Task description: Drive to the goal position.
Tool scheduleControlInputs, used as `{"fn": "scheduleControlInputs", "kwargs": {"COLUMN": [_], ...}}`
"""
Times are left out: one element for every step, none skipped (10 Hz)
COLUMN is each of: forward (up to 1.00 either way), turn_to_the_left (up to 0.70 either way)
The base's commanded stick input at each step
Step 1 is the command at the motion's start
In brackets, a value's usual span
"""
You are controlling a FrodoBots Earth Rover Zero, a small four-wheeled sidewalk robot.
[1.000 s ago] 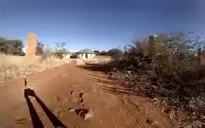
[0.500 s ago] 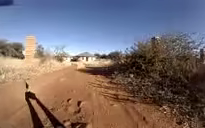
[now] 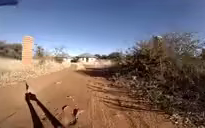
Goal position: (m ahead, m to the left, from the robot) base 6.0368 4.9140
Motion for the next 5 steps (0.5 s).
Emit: {"fn": "scheduleControlInputs", "kwargs": {"forward": [0.50, 0.50, 0.50, 0.50, 0.50], "turn_to_the_left": [0.00, 0.00, 0.00, 0.00, 0.00]}}
